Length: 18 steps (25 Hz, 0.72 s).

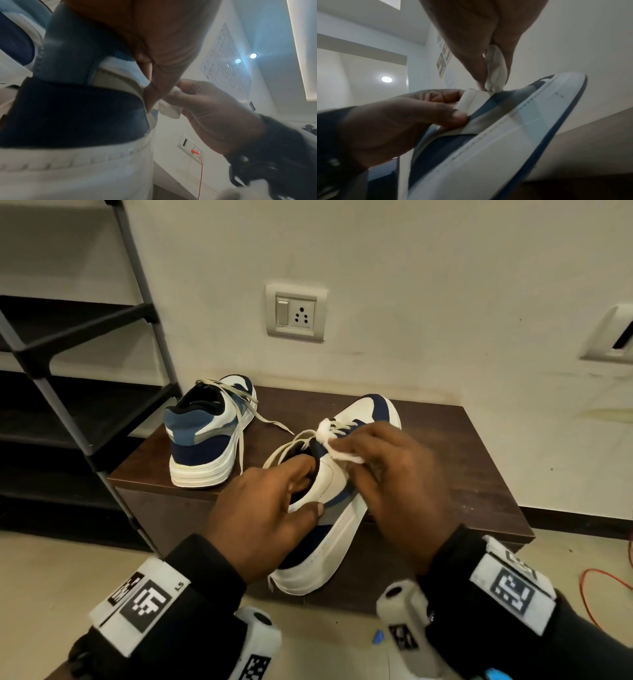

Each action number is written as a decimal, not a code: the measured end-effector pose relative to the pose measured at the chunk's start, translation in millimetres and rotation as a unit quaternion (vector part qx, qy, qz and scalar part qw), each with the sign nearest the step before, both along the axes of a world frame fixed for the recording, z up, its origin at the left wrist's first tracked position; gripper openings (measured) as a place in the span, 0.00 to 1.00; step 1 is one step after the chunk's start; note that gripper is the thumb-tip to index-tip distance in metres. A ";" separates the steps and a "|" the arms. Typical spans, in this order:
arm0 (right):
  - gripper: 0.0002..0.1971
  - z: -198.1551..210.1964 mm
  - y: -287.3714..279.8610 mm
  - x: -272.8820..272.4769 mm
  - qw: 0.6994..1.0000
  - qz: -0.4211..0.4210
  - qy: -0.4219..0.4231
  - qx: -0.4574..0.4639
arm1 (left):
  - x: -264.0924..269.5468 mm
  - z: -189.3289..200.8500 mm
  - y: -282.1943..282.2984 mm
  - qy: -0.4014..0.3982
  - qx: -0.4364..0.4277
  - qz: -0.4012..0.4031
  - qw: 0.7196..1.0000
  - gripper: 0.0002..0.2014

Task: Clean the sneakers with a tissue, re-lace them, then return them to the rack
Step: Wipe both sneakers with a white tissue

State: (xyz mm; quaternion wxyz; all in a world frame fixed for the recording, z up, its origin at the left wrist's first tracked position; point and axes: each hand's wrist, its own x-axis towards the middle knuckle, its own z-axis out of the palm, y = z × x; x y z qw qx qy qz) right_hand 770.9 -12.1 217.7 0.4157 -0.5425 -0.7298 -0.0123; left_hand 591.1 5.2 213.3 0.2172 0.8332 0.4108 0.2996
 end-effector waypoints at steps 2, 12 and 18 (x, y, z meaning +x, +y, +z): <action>0.11 -1.6 12.9 18.0 0.997 -0.072 0.029 -0.022 | 6.0 1.0 -3.3 0.033 0.023 0.009 0.999 0.12; 0.12 -14.7 5.9 -4.7 0.995 0.010 -0.058 0.077 | -4.5 4.3 10.4 -0.102 -0.104 0.007 0.989 0.09; 0.13 -21.8 22.9 13.6 0.996 -0.067 -0.043 0.046 | -2.9 -0.2 10.9 -0.100 -0.113 0.006 0.989 0.14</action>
